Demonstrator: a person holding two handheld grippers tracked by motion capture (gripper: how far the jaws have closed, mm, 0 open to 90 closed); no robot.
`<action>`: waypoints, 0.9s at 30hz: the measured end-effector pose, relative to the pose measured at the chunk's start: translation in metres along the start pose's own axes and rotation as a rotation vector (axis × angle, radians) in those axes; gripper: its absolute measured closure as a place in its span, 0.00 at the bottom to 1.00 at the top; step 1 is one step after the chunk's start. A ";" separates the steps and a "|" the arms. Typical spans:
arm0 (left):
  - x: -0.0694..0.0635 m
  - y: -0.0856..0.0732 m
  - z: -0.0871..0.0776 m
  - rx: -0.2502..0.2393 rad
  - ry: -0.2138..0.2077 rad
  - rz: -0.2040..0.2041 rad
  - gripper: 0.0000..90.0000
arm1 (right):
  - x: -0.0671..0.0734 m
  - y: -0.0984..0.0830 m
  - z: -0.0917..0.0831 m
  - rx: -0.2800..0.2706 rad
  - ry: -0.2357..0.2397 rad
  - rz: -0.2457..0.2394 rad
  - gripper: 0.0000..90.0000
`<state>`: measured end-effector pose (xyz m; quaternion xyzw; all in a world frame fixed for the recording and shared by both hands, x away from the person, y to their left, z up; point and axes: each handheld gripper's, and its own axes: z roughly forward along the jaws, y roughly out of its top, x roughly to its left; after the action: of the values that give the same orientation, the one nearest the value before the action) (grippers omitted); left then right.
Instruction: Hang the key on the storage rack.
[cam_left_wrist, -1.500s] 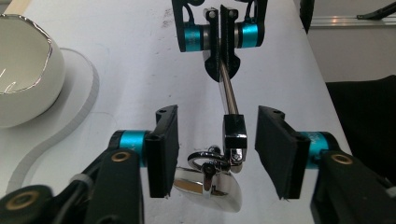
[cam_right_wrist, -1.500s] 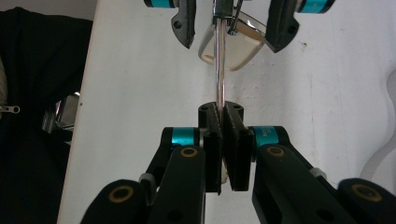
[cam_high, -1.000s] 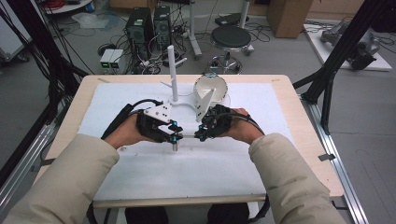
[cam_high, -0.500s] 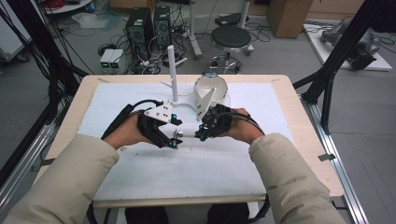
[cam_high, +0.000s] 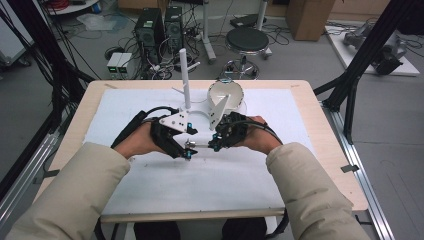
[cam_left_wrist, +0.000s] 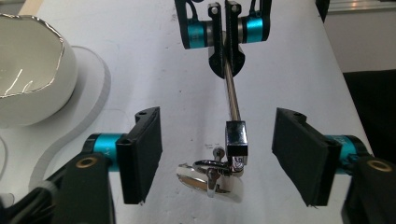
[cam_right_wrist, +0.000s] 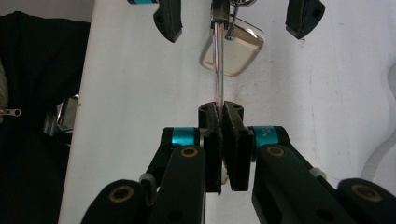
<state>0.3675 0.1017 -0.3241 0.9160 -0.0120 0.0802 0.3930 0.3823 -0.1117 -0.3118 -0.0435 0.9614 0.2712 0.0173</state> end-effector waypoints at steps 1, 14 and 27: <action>0.000 0.000 0.001 0.002 -0.004 0.001 0.40 | 0.000 0.000 0.000 -0.001 0.000 -0.001 0.97; 0.000 0.000 0.003 0.047 -0.017 0.003 0.68 | 0.000 0.000 -0.001 0.000 0.000 -0.003 0.97; -0.003 0.002 -0.001 0.056 -0.002 0.001 0.75 | 0.000 0.000 -0.001 -0.006 -0.002 -0.004 0.97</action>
<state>0.3648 0.1009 -0.3226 0.9267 -0.0105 0.0799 0.3671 0.3822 -0.1121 -0.3107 -0.0454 0.9605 0.2740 0.0188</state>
